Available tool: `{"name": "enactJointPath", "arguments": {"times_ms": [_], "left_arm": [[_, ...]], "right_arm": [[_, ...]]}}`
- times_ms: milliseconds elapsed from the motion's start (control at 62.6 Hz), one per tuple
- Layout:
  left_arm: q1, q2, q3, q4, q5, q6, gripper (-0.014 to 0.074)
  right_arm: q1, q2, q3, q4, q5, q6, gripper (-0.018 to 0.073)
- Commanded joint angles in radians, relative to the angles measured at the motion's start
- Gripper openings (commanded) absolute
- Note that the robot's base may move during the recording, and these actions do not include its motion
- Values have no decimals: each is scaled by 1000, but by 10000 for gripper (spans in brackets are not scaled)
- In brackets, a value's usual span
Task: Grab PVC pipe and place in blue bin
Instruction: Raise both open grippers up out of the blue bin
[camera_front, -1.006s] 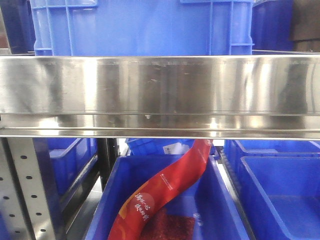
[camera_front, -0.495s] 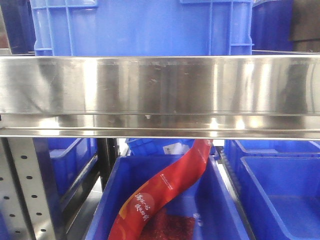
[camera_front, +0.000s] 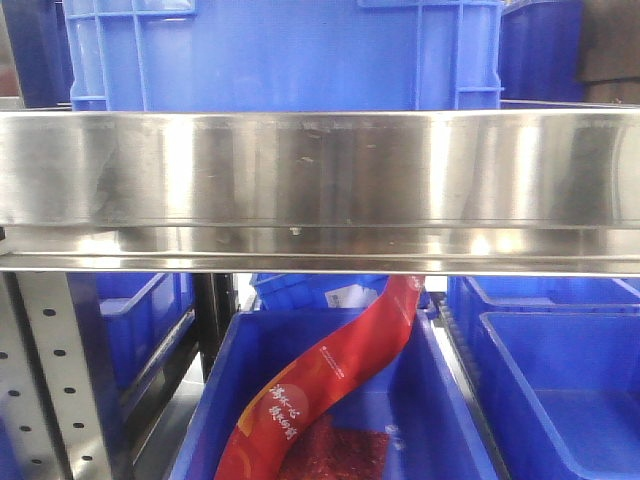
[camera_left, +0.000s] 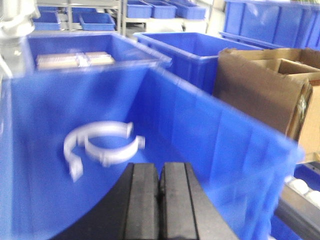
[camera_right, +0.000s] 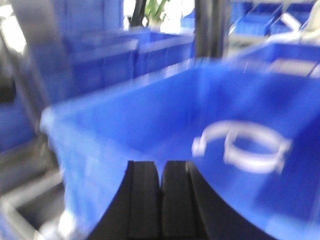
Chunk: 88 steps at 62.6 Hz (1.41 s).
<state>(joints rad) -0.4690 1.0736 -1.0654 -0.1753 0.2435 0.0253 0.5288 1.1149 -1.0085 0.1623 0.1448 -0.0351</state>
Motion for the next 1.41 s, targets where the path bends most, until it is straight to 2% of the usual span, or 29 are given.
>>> {"name": "enactJointPath", "arguments": {"times_ms": [0, 96, 208, 1070, 1197, 1389], "left_arm": [[-5, -68, 106, -37, -90, -4, -111], [-5, -128, 199, -40, -109, -4, -111], [-5, -177, 233, -40, -109, -4, -111], [-5, -204, 236, -40, -113, -4, -111], [-5, -204, 236, -40, -113, -4, -111], [-5, -204, 236, -40, -113, -4, -111]], "right_arm": [[22, -59, 101, -5, -93, -4, -167], [24, -96, 161, -5, -93, -4, -167], [24, -111, 164, -5, -80, -4, -167], [21, -151, 174, -13, -75, -4, -167], [-41, -238, 251, -69, -93, -4, -167], [-230, -455, 456, -73, -137, -4, -167]]}}
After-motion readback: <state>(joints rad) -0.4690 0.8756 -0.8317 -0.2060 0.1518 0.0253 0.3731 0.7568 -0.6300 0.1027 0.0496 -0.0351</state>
